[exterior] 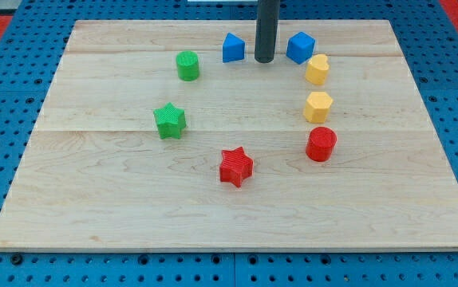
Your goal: Make a diagonal line out of yellow blocks and green star
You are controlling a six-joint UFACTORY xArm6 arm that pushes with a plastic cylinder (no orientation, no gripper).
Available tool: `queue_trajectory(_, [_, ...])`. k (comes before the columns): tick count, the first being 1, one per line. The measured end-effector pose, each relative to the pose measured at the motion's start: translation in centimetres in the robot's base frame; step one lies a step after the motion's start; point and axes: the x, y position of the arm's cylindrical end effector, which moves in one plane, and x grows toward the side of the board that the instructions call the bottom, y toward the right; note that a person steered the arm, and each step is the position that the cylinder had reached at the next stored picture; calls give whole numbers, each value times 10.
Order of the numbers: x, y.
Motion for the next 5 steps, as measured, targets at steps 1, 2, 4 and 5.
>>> queue_trajectory(1, [1,11])
queue_trajectory(2, [-9,81])
queue_trajectory(4, [-13,86])
queue_trajectory(5, [-13,87])
